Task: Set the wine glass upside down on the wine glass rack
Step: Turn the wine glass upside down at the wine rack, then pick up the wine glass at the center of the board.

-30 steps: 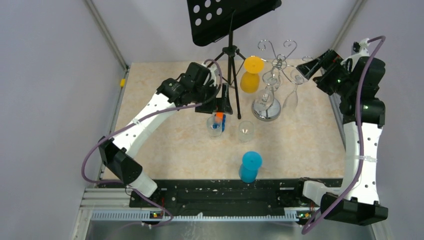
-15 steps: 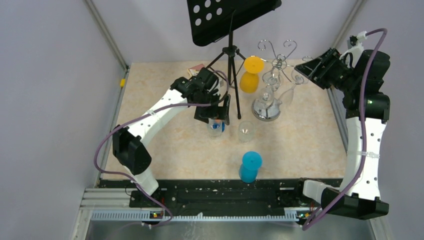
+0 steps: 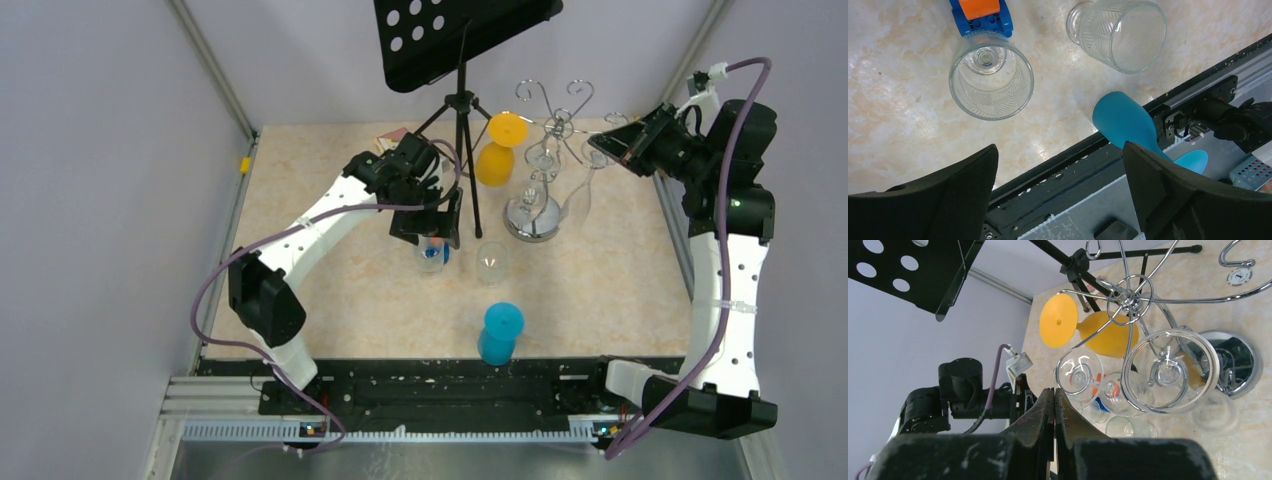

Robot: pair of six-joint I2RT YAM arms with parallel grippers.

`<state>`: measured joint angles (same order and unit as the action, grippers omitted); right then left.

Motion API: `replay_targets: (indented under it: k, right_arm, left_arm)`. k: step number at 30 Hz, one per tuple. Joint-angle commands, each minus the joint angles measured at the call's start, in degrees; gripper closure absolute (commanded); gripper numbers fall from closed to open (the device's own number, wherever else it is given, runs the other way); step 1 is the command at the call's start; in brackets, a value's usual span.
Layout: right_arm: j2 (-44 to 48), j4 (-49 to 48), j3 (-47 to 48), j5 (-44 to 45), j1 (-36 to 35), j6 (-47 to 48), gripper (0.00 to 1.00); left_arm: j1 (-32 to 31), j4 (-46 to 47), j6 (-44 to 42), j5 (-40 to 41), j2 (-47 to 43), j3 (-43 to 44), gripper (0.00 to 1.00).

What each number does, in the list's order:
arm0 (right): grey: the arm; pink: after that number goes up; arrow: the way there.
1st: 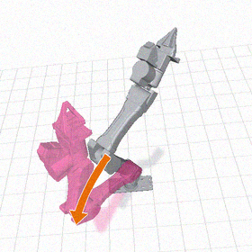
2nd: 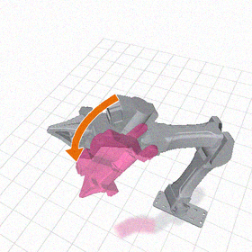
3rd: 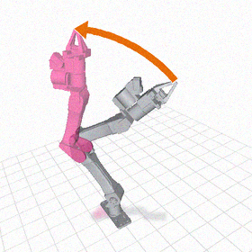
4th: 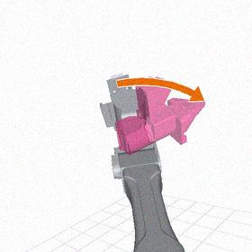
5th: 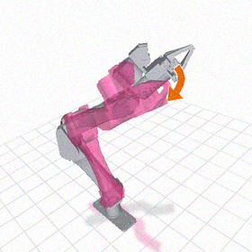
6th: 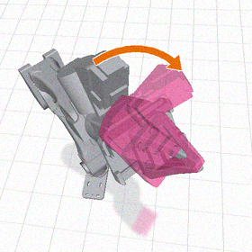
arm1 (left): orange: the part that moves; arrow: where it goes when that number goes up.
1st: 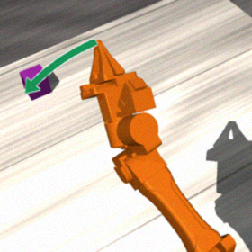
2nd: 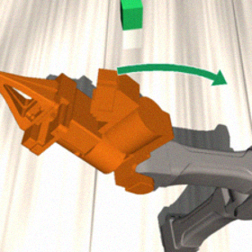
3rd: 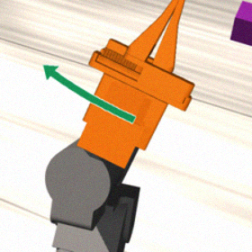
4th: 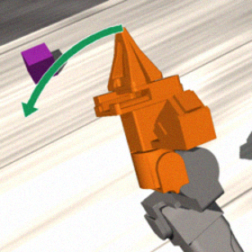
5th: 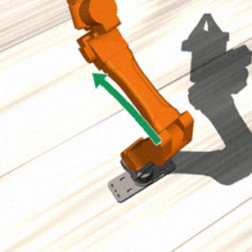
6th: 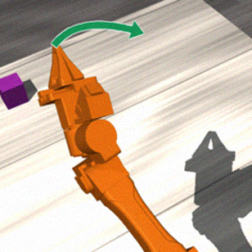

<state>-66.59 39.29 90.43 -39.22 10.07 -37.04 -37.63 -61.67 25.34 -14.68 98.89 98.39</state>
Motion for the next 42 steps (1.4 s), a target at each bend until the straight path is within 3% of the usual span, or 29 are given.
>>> replay_targets:
  k: [1, 3, 4, 9, 13, 23, 31, 42]
  right_arm:
    - [1.0, -2.9, 0.0, -1.6, 0.8, -0.4, 1.0]
    - [1.3, -3.3, -0.4, -1.4, 0.7, -0.5, 0.99]
    - [1.5, -3.6, -0.6, -1.1, 0.7, -0.4, 0.93]
    - [2.3, -3.3, -0.9, 0.7, 0.7, -0.1, 0.4]
    - [3.3, -4.0, -1.9, 1.8, 0.7, -0.7, 0.23]
    - [5.0, -9.2, -4.3, -0.7, 0.8, -3.2, 0.05]
    - [5.8, -9.8, -3.9, -0.6, 0.8, -4.1, 0.02]
    - [6.2, -6.8, -2.7, -0.9, 0.8, -3.2, 0.02]
  left_arm:
    - [-0.2, -0.2, -0.8, -0.5, 0.8, 2.0, 0.03]
    - [-0.2, -0.2, -0.8, -0.6, 0.9, 2.1, 0.03]
    - [-0.2, 0.0, -0.9, -0.6, 1.0, 2.1, 0.03]
    - [-0.2, 0.0, -1.1, -0.5, 1.0, 2.2, 0.03]
    - [-0.2, 0.0, -1.3, -0.8, 1.2, 2.2, 0.03]
    - [-0.2, 0.5, -2.0, -0.7, 2.4, 3.4, 0.03]
    - [-0.9, 2.2, -1.8, -2.3, 5.9, 5.9, 0.09]
    - [-2.2, 1.4, -5.2, 4.4, 13.4, 6.1, 0.17]
